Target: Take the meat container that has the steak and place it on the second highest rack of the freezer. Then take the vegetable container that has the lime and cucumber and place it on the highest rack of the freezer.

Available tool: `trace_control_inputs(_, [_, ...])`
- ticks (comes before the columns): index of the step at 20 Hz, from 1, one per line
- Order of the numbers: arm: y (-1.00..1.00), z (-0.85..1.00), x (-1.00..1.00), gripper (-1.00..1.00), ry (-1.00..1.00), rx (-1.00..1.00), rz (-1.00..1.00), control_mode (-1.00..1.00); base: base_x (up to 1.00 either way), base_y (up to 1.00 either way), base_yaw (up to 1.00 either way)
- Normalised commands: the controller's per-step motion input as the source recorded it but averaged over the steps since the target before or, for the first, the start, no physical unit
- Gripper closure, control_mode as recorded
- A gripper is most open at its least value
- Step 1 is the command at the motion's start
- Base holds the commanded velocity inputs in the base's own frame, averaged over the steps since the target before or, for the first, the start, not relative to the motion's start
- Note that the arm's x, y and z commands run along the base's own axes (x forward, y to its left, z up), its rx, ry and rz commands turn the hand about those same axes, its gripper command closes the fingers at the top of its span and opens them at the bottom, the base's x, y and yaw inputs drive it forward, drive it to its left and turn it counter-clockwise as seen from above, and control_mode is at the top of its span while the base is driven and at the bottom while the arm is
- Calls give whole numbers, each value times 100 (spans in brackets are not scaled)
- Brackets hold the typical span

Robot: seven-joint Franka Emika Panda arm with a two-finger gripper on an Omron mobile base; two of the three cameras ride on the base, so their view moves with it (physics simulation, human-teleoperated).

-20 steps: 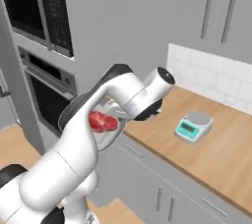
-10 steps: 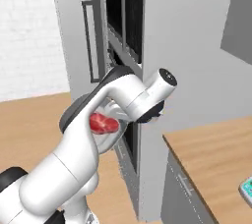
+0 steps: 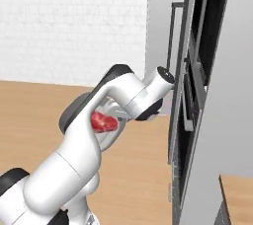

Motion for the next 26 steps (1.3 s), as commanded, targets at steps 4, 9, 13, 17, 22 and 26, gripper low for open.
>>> trace_control_inputs(4, [0,0,0,100,0,0,0,100,69,71,29])
trace_control_inputs(9, [0,0,0,100,0,0,0,100,99,68,5])
trace_control_inputs(13, [0,0,0,100,0,0,0,100,100,43,0])
trace_control_inputs(17, [0,0,0,100,0,0,0,100,100,10,0])
trace_control_inputs(22, [0,0,0,100,0,0,0,100,100,0,0])
trace_control_inputs(26, [0,0,0,100,0,0,0,100,96,0,-13])
